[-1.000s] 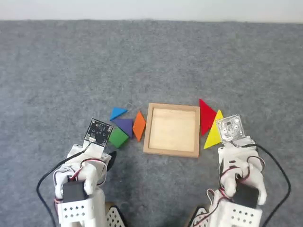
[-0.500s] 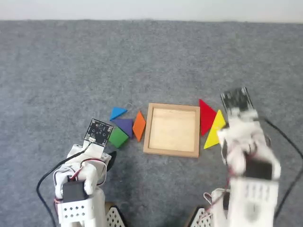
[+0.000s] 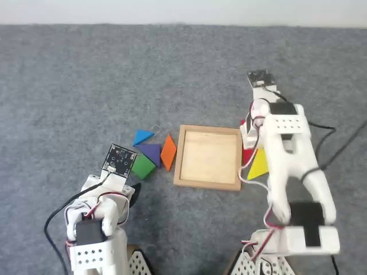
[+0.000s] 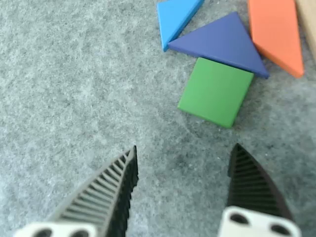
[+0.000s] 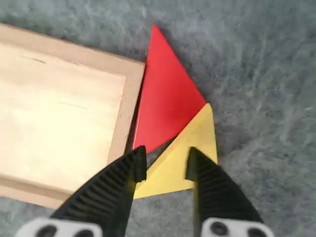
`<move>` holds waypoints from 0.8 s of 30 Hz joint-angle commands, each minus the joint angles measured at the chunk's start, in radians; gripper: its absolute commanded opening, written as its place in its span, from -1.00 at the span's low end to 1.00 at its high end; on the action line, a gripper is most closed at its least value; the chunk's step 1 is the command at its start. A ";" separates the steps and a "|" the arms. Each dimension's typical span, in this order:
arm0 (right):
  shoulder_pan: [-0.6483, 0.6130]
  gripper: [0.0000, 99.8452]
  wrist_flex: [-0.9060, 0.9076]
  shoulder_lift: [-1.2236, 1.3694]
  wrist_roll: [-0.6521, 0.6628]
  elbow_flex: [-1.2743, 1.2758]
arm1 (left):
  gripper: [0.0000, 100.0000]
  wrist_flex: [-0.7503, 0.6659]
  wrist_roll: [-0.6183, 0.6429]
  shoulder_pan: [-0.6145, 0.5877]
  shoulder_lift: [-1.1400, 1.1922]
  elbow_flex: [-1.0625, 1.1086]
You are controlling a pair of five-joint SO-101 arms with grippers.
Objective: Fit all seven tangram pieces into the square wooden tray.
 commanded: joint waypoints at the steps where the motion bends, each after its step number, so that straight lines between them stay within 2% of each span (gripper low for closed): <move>1: -0.004 -0.50 -0.025 0.021 -0.020 -0.058 | -0.43 0.003 0.006 0.003 -0.018 -0.008; 4: 0.027 -0.47 -0.031 0.021 -0.052 -0.048 | -0.43 0.003 0.006 0.003 -0.018 -0.008; 9: 0.070 -0.47 -0.068 0.031 -0.034 -0.008 | -0.43 0.003 0.006 0.003 -0.018 -0.008; 24: 0.065 -0.47 -0.128 0.036 -0.017 0.100 | -0.43 0.003 0.006 0.003 -0.018 -0.008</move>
